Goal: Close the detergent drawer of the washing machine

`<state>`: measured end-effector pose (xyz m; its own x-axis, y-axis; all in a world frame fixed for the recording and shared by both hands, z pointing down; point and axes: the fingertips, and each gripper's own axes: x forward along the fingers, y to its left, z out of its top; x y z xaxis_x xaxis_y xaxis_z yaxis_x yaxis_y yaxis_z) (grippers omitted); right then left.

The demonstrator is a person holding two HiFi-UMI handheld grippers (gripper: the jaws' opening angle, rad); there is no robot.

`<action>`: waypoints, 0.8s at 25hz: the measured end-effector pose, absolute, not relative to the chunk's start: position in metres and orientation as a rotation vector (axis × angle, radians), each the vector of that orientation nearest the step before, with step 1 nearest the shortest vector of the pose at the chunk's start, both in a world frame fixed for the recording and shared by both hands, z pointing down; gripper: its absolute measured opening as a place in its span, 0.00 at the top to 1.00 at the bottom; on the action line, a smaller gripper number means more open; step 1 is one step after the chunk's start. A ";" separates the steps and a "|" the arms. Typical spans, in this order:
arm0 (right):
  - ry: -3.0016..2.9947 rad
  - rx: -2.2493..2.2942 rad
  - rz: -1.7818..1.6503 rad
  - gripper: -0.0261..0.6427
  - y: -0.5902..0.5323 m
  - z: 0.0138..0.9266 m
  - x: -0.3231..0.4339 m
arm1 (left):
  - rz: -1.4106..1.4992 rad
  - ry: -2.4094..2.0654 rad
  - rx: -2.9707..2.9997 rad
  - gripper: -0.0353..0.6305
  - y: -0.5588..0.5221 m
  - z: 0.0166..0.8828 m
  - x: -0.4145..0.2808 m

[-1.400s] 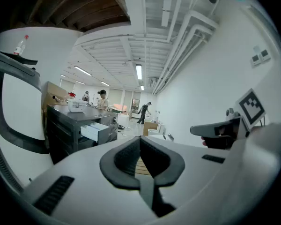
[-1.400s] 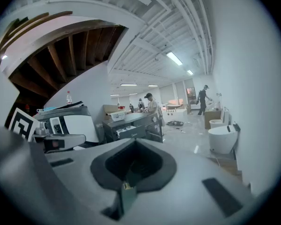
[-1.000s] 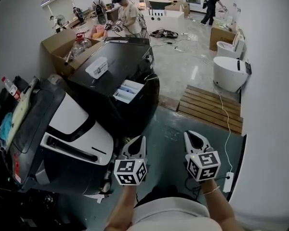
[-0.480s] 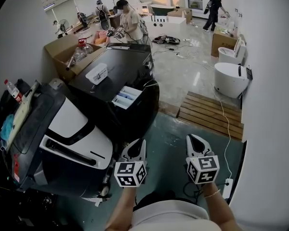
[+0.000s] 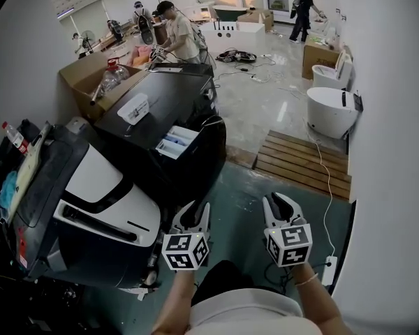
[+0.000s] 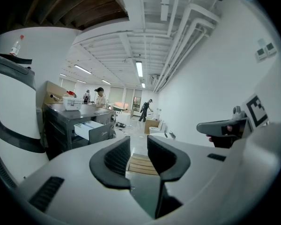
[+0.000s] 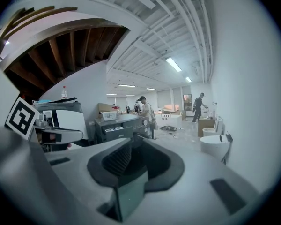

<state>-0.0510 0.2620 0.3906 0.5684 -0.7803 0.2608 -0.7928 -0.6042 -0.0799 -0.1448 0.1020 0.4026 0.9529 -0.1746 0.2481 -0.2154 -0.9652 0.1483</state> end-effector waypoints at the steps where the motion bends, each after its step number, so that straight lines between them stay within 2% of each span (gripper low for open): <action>1: -1.372 2.740 0.415 0.87 0.262 0.390 -0.049 | 0.352 -0.291 2.934 0.80 0.102 0.403 -0.142; 10: -1.323 2.753 0.388 0.85 0.245 0.394 -0.015 | 0.368 -0.251 2.931 0.74 0.085 0.412 -0.099; 20: -1.281 2.737 0.344 0.85 0.175 0.395 0.072 | 0.353 -0.242 2.925 0.72 0.012 0.411 -0.002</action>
